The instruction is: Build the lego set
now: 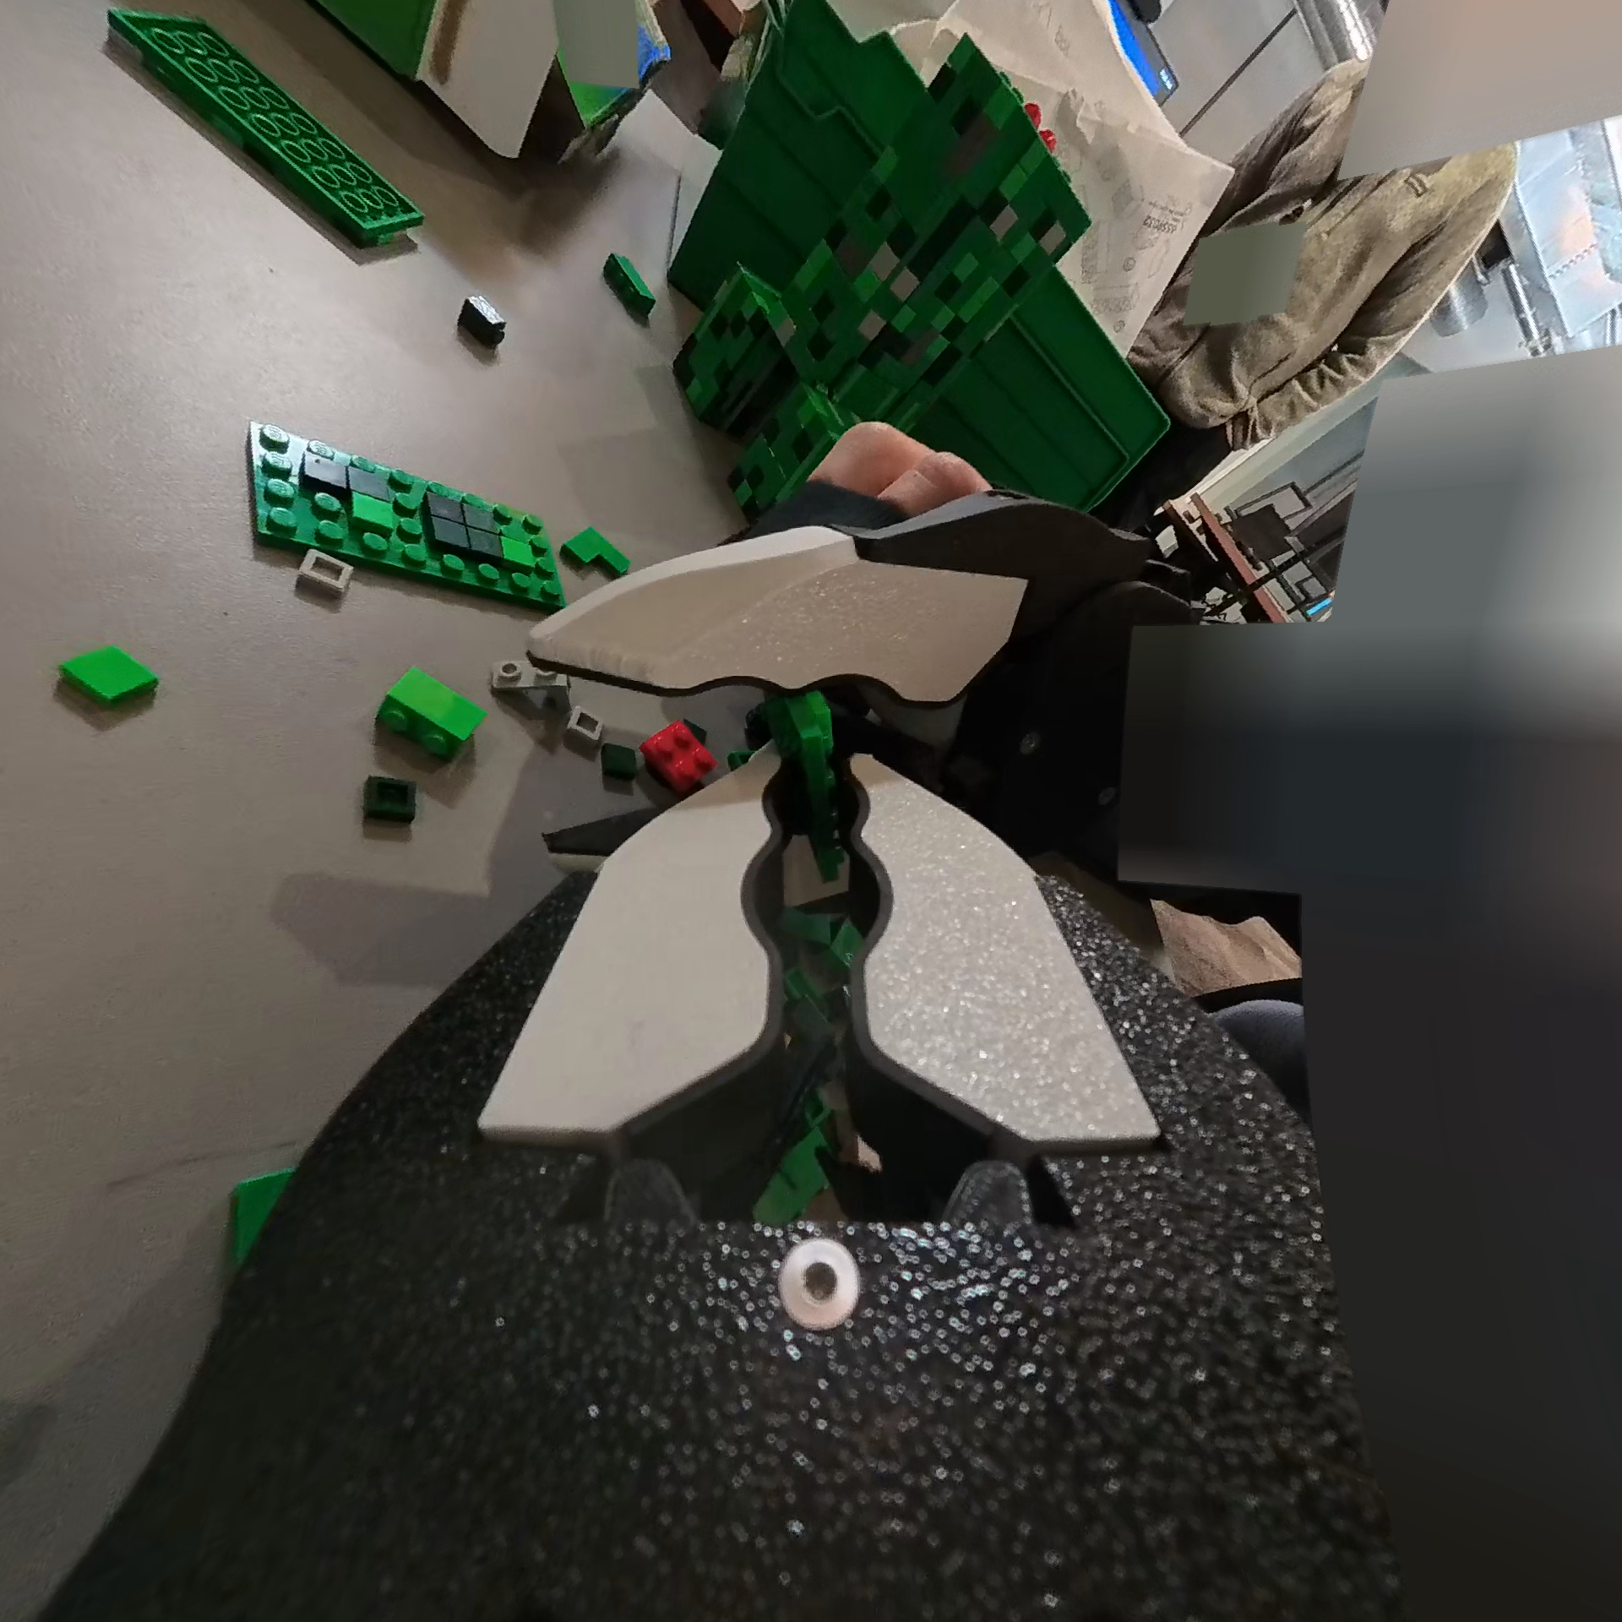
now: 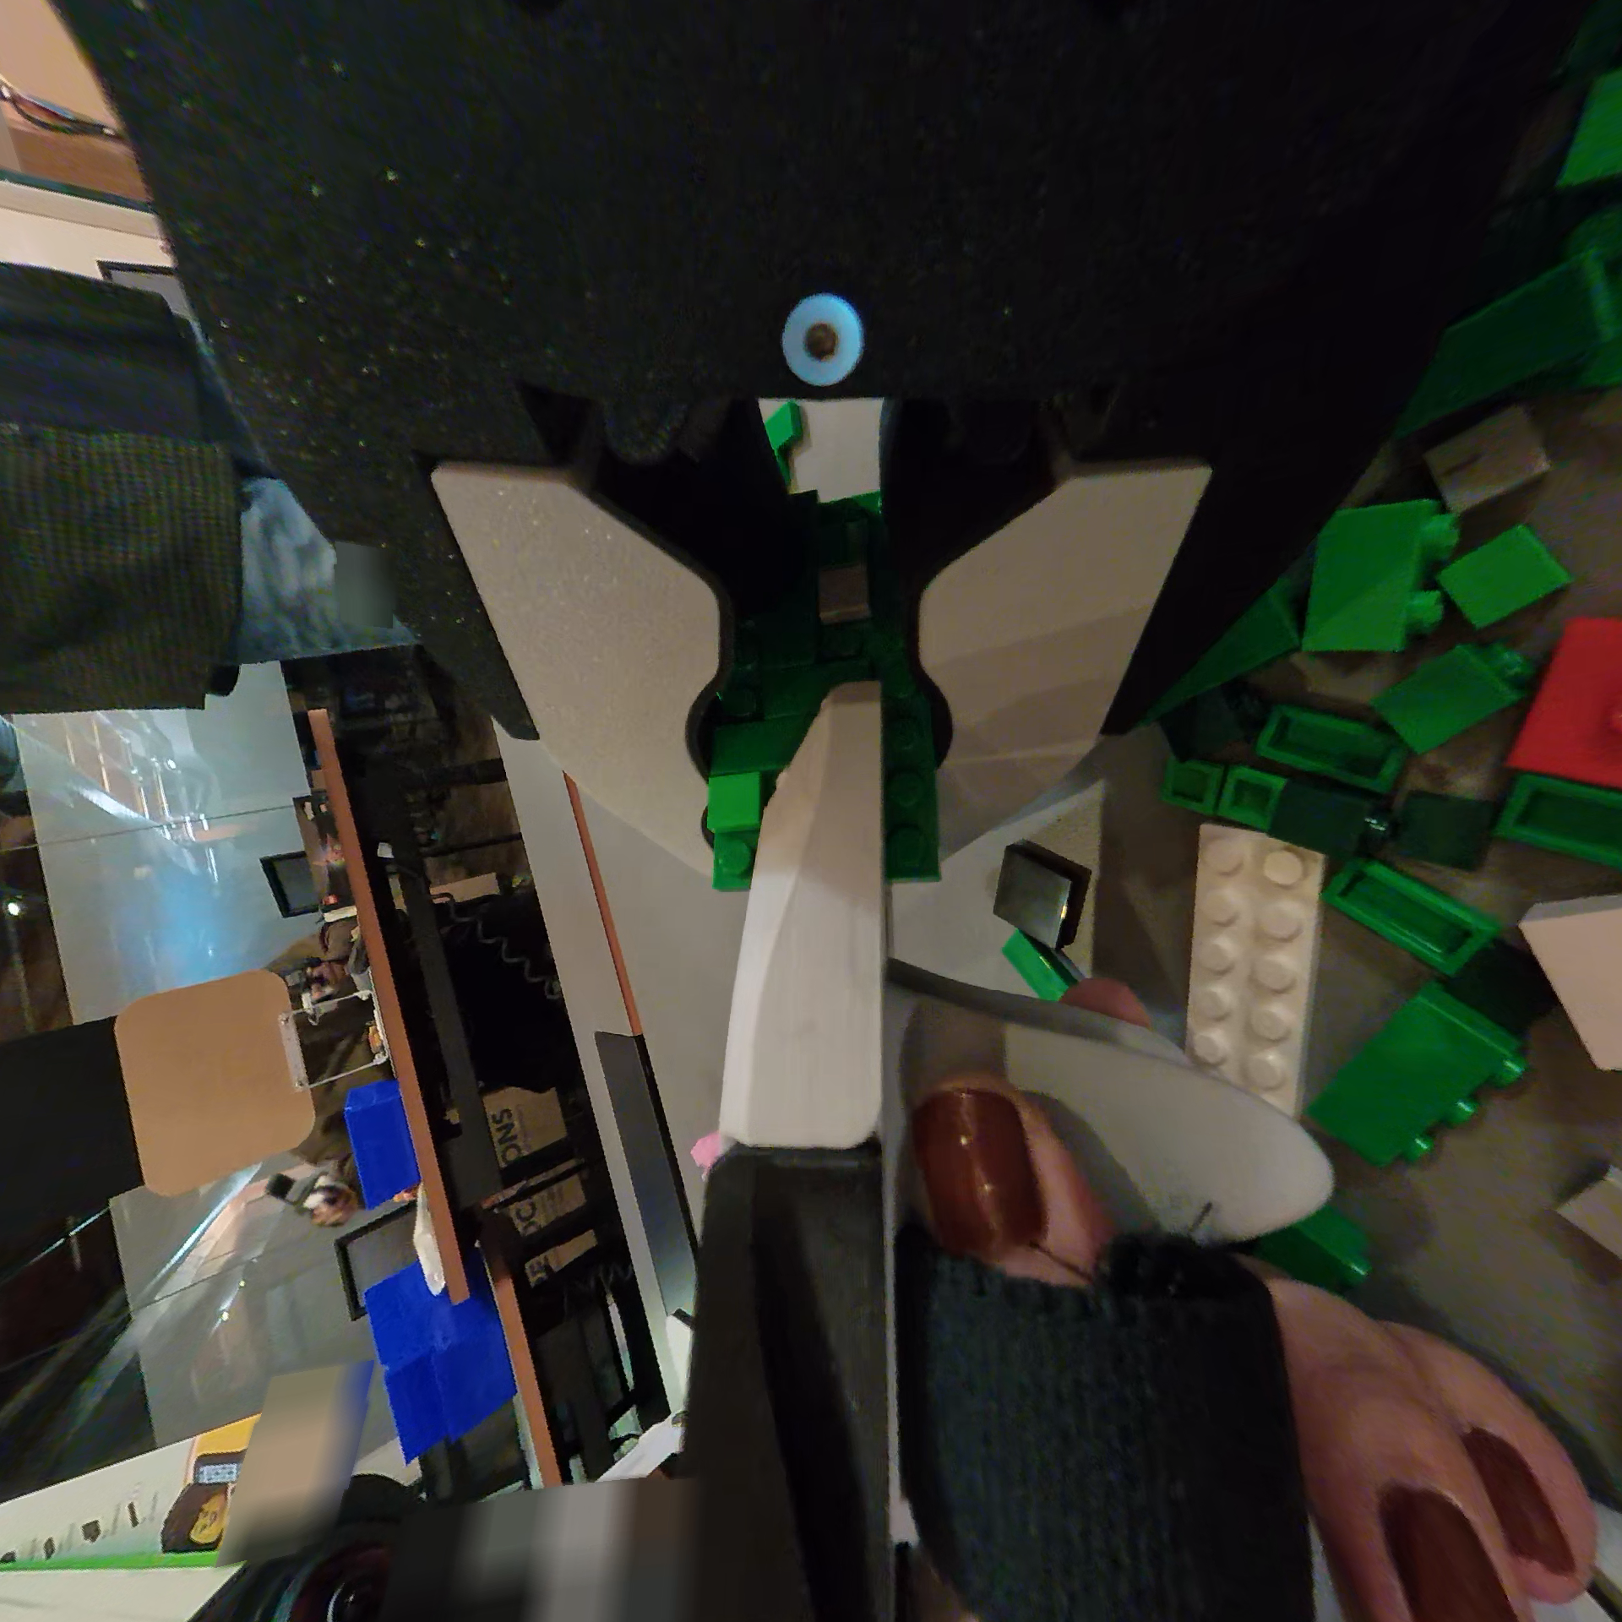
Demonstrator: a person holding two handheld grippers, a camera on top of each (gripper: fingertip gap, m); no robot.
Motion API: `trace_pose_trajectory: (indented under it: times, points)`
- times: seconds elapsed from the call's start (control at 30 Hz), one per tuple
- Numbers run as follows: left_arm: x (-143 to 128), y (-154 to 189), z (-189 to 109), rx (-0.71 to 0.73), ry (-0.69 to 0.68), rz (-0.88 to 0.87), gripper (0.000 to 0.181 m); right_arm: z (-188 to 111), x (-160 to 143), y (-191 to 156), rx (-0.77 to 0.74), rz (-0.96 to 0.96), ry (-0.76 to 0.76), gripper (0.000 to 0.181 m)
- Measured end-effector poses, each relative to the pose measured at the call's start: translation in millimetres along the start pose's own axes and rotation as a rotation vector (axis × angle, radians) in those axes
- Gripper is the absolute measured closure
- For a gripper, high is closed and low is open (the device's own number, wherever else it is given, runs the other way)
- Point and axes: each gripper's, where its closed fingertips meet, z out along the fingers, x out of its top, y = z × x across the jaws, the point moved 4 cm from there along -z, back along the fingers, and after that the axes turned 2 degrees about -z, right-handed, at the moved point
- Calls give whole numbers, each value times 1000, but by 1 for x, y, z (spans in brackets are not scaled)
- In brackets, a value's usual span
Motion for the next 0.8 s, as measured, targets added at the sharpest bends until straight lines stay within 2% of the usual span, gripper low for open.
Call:
trace_pose_trajectory:
  times: [0.57,0.8]
  points:
    - [1,1,0,24,8,27,175,-2,-1,1,7,-7,48,142]
    - [1,1,0,31,10,29,175,-2,-2,1,10,-21,20,139]
